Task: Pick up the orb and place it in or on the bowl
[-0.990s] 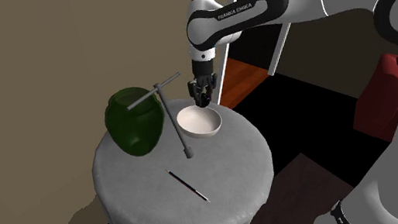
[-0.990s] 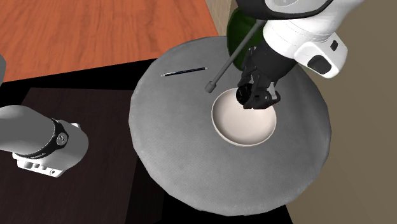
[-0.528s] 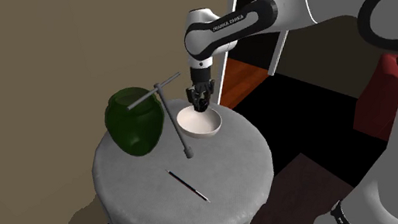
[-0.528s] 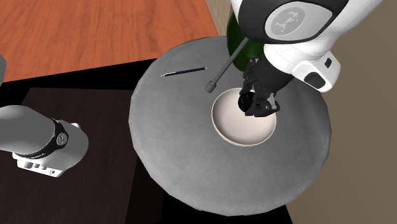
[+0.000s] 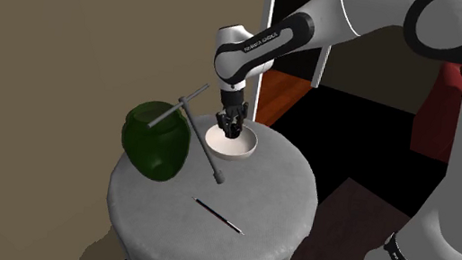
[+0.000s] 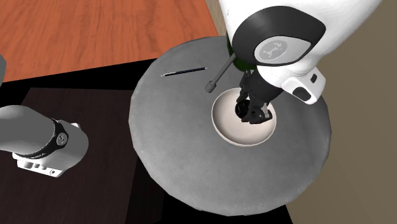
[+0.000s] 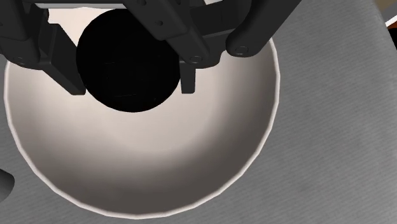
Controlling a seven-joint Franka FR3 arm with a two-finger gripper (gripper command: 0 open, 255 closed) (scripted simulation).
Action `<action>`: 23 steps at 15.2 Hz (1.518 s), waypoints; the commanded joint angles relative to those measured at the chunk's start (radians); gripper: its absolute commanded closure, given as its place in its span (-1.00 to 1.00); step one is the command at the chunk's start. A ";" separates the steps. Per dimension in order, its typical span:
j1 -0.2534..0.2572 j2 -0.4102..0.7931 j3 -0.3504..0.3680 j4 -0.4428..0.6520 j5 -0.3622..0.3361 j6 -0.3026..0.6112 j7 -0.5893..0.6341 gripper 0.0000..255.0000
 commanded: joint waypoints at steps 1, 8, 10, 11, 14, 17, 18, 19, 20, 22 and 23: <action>0.000 0.005 0.000 -0.001 0.000 0.007 0.000 1.00; 0.000 0.005 0.000 -0.001 0.000 0.007 0.000 -1.00; 0.000 0.005 0.000 -0.001 0.000 0.007 0.000 -1.00; 0.000 0.005 0.000 -0.001 0.000 0.007 0.000 -1.00; 0.000 -0.004 0.000 0.020 0.001 -0.024 0.000 -1.00; -0.001 -0.025 0.001 0.087 0.002 -0.112 -0.001 -1.00; -0.001 -0.025 0.001 0.087 0.002 -0.112 -0.002 -1.00; -0.001 -0.025 0.001 0.087 0.002 -0.112 -0.002 -1.00; -0.001 -0.025 0.001 0.087 0.002 -0.112 -0.002 -1.00; -0.001 -0.025 0.001 0.087 0.002 -0.112 -0.002 -1.00; -0.001 -0.025 0.001 0.087 0.002 -0.112 -0.002 -1.00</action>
